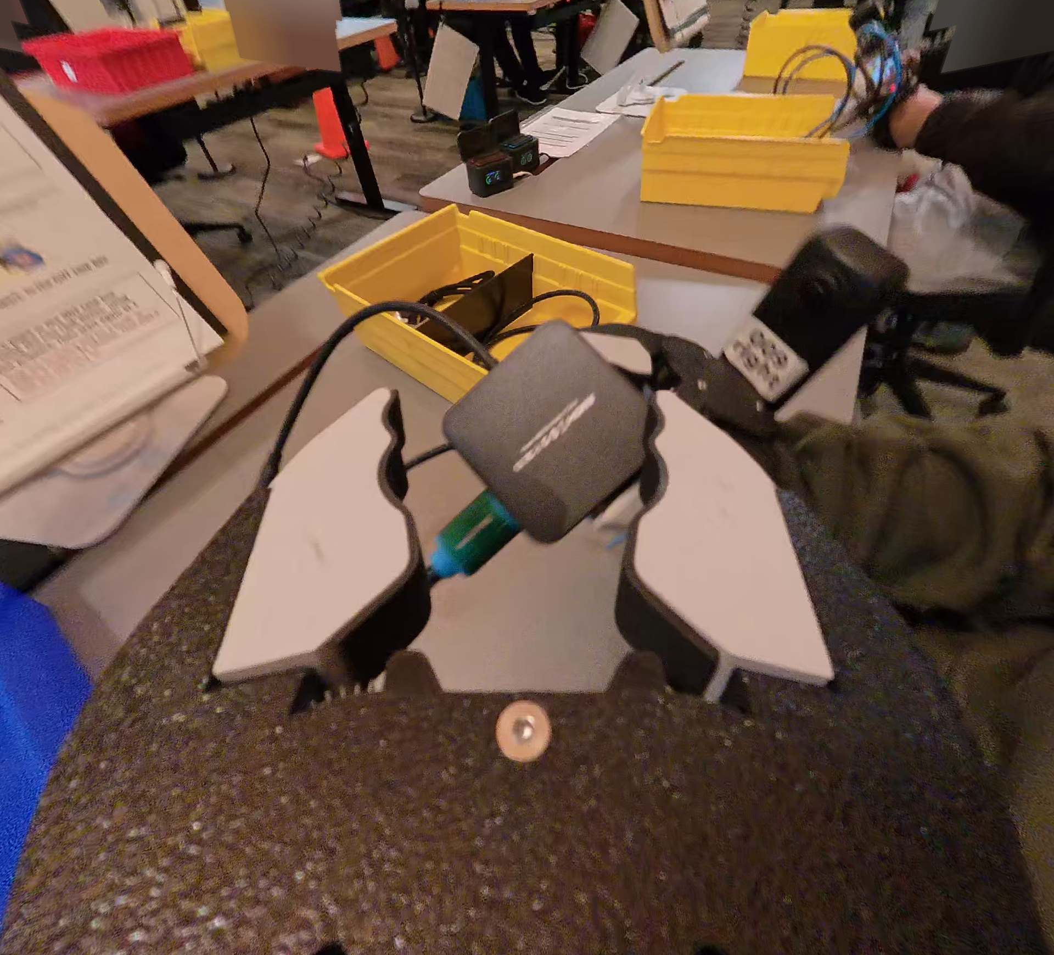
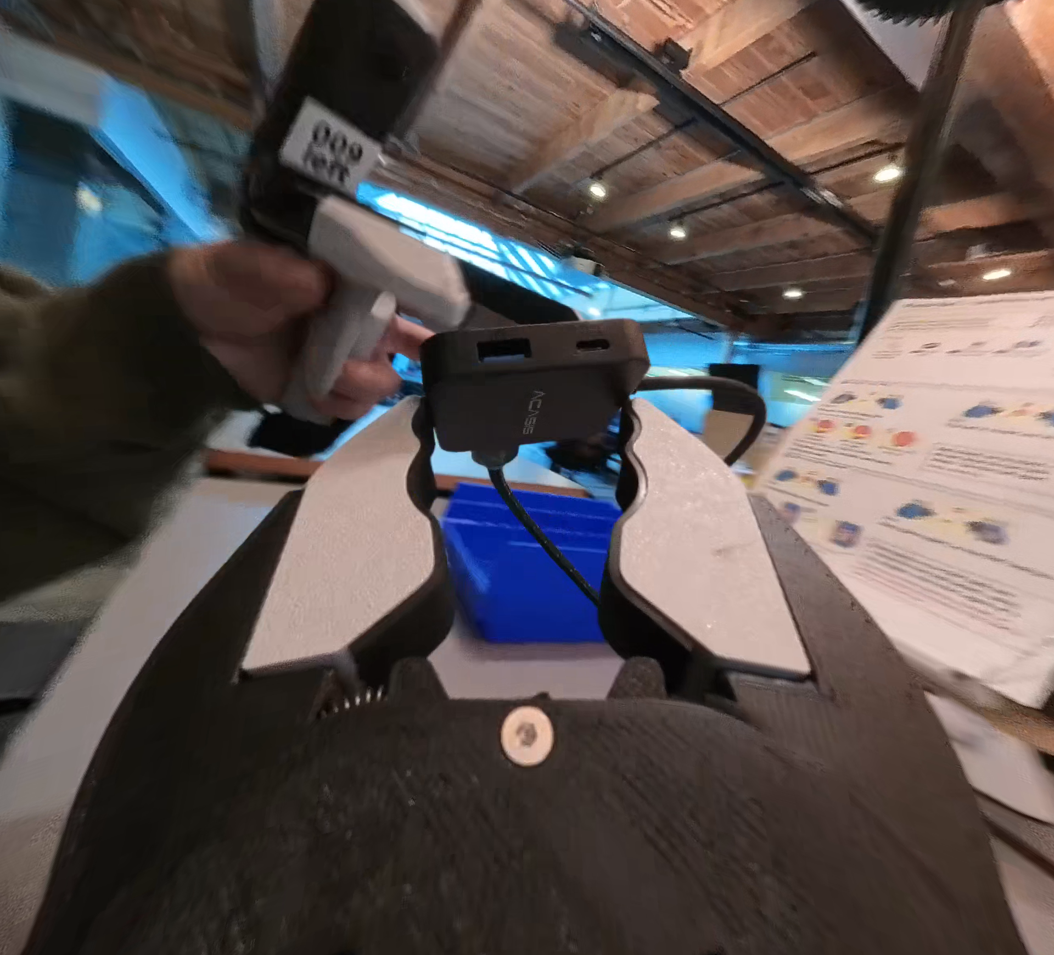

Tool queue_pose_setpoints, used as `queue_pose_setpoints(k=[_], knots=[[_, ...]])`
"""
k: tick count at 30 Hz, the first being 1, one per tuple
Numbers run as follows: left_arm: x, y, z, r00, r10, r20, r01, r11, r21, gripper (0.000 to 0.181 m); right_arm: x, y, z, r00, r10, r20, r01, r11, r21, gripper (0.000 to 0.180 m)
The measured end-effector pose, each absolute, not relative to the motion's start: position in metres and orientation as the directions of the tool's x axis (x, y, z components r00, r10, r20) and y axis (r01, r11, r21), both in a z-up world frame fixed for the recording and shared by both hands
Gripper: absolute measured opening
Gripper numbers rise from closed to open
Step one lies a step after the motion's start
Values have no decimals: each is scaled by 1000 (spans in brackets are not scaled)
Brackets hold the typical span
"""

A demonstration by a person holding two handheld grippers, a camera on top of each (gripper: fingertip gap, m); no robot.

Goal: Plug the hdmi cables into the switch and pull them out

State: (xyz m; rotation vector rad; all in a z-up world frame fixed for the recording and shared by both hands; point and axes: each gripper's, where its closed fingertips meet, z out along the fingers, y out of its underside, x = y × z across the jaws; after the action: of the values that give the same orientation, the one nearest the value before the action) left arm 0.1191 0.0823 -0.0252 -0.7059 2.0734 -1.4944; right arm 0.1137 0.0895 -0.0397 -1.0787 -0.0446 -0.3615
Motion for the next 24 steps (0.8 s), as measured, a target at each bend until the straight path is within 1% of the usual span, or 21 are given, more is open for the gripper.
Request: queue_pose_setpoints(k=[2, 4, 6, 8, 11, 13, 15, 18, 20, 22, 24], knots=[[111, 90, -28, -786, -593, -174, -60, 354, -933, 81, 111, 79, -31, 983, -134, 124, 176, 513, -840, 63], [106, 98, -32, -805, -546, -230, -30, 426, -904, 81, 108, 67, -24, 997, -25, 79, 79, 577, -813, 63], [103, 99, -38, -828, -491, -271, -5, 489, -872, 81, 103, 61, -24, 994, 64, 87, 33, 592, -805, 63], [105, 98, -47, -839, -462, -289, -11, 544, -839, 80, 99, 63, -27, 990, 105, 99, 20, 582, -813, 63], [102, 89, -68, -870, -400, -289, -31, 627, -778, 83, 96, 68, -29, 990, 121, 77, -9, 590, -807, 63], [103, 83, -75, -865, -384, -322, -8, 653, -757, 82, 92, 74, -34, 986, 139, 87, -6, 562, -827, 63], [99, 76, -78, -876, -350, -331, 25, 652, -758, 71, 87, 78, -40, 981, 158, 110, 7, 540, -842, 63], [101, 76, -84, -879, -388, -276, -37, 634, -772, 70, 90, 78, -42, 982, 172, 83, -22, 533, -846, 63], [103, 78, -88, -875, -400, -273, -48, 632, -773, 70, 92, 79, -45, 981, 173, 83, -18, 515, -857, 63], [107, 83, -91, -859, -433, -272, -80, 638, -766, 70, 96, 81, -49, 986, 121, 112, 41, 474, -879, 62], [118, 93, -92, -811, -522, -263, -152, 622, -768, 70, 99, 76, -46, 985, 64, 159, 113, 456, -883, 57]])
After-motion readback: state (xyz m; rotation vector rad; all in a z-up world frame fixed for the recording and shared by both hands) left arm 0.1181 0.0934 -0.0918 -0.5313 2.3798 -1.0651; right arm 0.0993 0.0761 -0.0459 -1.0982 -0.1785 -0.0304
